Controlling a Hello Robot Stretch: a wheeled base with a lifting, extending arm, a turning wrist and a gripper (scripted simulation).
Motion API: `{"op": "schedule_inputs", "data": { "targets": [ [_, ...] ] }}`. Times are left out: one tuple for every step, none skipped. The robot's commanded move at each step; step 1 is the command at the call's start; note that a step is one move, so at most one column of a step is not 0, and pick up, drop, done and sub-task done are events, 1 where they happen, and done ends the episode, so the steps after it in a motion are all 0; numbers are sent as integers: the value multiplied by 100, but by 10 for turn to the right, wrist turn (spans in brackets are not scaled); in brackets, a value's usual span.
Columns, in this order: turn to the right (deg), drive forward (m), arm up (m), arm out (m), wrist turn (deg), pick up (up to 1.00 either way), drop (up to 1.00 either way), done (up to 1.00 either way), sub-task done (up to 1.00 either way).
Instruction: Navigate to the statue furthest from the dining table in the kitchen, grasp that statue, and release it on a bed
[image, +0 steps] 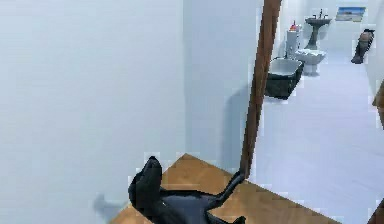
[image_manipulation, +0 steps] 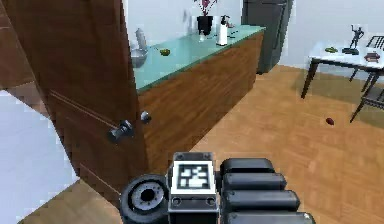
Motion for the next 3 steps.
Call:
{"op": "schedule_inputs", "data": {
  "targets": [
    [360, 0, 0, 0, 0, 0, 0, 0, 0],
    [0, 75, 0, 0, 0, 0, 0, 0, 0],
    [60, 0, 0, 0, 0, 0, 0, 0, 0]
  ]
}}
